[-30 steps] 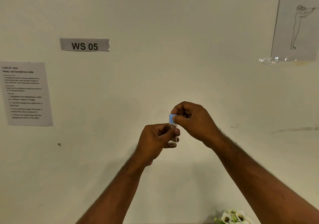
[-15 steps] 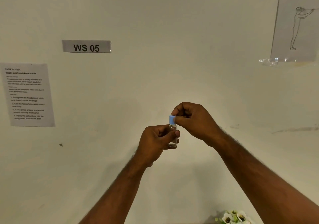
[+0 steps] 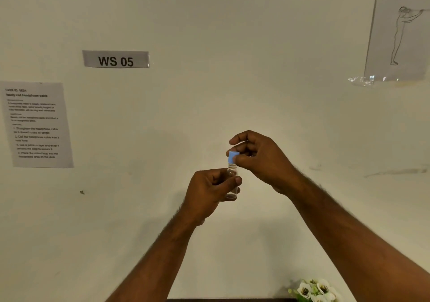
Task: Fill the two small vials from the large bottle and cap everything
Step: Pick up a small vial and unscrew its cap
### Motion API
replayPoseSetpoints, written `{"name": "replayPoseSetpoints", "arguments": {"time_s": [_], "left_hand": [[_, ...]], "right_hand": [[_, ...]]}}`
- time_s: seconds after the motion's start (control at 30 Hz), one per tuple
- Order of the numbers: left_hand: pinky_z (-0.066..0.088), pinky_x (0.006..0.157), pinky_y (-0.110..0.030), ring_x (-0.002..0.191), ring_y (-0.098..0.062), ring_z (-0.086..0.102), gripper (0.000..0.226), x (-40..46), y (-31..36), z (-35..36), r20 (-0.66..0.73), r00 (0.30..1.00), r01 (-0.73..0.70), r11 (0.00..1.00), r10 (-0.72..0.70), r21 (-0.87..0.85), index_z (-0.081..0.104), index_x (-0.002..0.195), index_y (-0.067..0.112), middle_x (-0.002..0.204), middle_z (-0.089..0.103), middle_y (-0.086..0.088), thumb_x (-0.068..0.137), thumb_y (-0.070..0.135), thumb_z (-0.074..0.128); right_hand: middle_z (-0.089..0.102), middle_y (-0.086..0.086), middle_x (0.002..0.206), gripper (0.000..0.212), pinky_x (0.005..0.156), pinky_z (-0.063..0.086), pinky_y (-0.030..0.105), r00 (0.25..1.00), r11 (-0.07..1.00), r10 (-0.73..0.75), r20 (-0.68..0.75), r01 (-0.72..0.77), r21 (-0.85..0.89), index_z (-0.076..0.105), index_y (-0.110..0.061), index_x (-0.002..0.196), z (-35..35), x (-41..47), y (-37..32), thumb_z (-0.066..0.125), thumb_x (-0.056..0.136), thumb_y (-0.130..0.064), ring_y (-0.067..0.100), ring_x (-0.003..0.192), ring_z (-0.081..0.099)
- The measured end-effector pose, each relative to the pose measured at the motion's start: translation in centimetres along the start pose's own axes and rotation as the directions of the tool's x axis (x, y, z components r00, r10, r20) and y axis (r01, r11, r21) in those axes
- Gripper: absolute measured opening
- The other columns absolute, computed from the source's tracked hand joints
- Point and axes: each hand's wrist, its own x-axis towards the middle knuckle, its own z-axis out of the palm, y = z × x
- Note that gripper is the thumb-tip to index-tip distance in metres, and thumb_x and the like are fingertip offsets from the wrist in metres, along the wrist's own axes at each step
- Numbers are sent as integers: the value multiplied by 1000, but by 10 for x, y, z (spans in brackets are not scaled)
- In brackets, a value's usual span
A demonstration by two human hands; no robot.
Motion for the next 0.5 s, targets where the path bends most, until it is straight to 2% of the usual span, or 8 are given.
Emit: {"name": "replayPoseSetpoints", "arguments": {"time_s": [0.1,0.23,0.4,0.5], "left_hand": [[65,68,-32,77,-22,78,20,-3,-5,-2,-9,1000,25,1000,-25,-19,78,106,5,89,79,-15,90,16,78],[64,68,-33,77,-22,78,16,-14,-14,-9,-22,999,48,998,-50,-50,79,103,10,89,80,-16,87,12,81],[65,72,-34,83,-27,78,13,-44,-43,-30,-31,991,129,989,-132,-78,81,99,15,94,79,-20,87,12,82],[63,73,-29,90,-27,79,14,-71,-69,-46,-24,980,196,979,-198,-59,83,95,25,97,81,-11,87,14,81]], "right_hand": [[78,-4,95,27,70,56,21,1000,995,11,-26,-8,101,69,-26,110,-2,-1,1,71,88,-10,13,91,74],[77,-3,96,28,70,53,18,997,976,41,-67,-25,214,74,-24,112,-2,-10,9,72,88,-10,8,87,71],[77,-3,95,33,84,58,30,985,952,166,-48,-147,268,77,-26,108,17,-43,44,72,81,-7,19,89,74],[77,2,93,34,93,58,35,968,929,252,-3,-241,282,77,-22,110,42,-73,73,69,84,-3,23,92,76]]}}
